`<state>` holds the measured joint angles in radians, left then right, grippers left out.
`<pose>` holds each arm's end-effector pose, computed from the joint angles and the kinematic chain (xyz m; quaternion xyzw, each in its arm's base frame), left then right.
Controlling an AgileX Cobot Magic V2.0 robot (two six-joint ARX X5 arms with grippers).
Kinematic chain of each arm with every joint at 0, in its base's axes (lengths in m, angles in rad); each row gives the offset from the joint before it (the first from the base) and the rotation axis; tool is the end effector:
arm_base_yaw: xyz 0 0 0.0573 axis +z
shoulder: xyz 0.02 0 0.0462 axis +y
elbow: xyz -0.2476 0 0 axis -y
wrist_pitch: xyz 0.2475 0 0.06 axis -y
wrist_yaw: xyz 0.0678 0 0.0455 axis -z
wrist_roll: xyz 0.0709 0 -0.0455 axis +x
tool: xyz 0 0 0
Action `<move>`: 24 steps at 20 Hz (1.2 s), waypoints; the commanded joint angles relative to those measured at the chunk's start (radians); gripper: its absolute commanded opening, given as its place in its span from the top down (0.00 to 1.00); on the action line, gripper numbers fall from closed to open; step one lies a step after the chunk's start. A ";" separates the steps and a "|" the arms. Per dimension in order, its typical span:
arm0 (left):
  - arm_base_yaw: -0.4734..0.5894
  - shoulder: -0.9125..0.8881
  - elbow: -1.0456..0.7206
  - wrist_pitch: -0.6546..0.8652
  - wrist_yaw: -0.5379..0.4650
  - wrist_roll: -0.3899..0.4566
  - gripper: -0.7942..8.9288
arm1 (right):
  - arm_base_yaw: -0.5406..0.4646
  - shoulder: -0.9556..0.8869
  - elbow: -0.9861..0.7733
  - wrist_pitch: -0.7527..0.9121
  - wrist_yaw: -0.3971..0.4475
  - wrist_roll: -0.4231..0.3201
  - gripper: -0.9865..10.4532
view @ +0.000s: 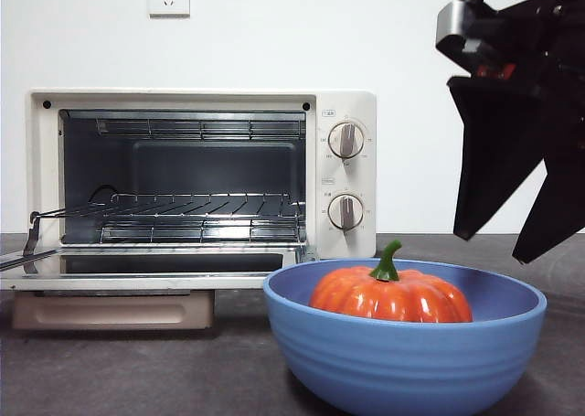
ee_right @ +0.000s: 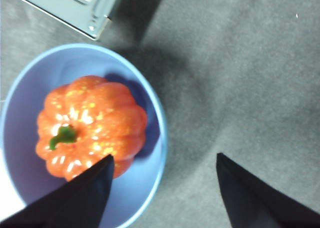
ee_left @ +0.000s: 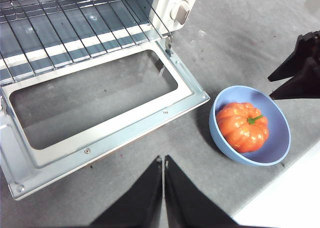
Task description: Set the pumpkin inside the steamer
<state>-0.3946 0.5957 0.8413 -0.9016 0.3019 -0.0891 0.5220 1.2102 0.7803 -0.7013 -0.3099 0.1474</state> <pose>0.1284 -0.0763 0.2782 -0.0247 0.3359 -0.3084 0.8896 0.1974 0.1385 0.1641 0.0003 0.5566 0.3010 0.7744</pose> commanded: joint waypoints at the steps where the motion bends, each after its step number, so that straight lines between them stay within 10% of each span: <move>1: -0.002 0.006 0.008 0.002 -0.001 -0.002 0.90 | 0.012 0.035 0.006 0.015 0.024 0.010 0.68; 24: -0.002 0.006 0.008 0.004 -0.001 -0.001 0.90 | 0.114 0.145 0.042 0.079 0.098 0.077 0.90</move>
<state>-0.3946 0.5961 0.8413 -0.9051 0.3016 -0.0921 0.6254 1.3552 0.7963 -0.6342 -0.2062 0.2043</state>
